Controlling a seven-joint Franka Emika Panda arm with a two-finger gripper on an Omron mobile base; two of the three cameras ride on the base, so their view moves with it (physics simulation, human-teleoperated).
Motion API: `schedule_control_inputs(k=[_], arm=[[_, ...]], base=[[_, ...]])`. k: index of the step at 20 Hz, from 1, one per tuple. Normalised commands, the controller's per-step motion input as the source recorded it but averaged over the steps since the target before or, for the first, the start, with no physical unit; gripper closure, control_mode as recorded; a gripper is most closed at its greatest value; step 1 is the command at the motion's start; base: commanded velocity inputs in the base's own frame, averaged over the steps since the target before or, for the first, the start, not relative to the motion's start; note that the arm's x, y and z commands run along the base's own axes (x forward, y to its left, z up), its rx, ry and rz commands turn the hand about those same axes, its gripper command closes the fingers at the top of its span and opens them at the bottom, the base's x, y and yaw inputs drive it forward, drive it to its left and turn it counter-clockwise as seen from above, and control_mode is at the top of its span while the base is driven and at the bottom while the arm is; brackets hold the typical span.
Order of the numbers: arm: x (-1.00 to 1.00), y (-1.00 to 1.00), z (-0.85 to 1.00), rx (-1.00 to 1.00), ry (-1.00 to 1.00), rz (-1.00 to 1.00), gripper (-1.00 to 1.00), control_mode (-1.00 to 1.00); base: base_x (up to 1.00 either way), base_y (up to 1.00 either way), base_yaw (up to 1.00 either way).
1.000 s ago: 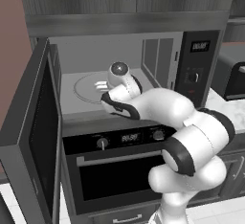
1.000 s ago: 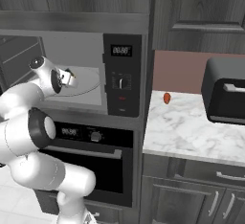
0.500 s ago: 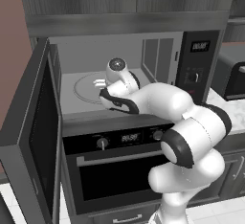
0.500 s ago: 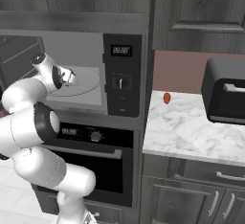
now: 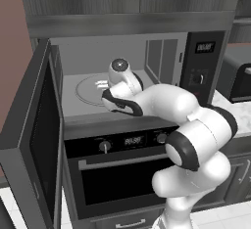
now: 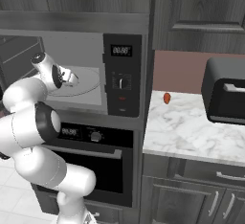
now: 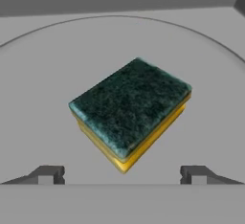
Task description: Place the sponge inside the microwave to prepare for sanitizing.
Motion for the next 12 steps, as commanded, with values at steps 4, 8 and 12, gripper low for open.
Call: schedule_control_inputs(k=[4, 8, 12], arm=[[-0.10, 0.00, 0.12, -0.03, -0.02, 0.00, -1.00, -1.00], [-0.44, 0.00, 0.25, -0.04, -0.11, 0.00, -1.00, -1.00], [-0.54, 0.00, 0.11, -0.01, -0.13, 0.00, -1.00, -1.00]], base=[[0.00, 0.00, 0.00], [0.00, 0.00, 0.00], [0.00, 0.00, 0.00]])
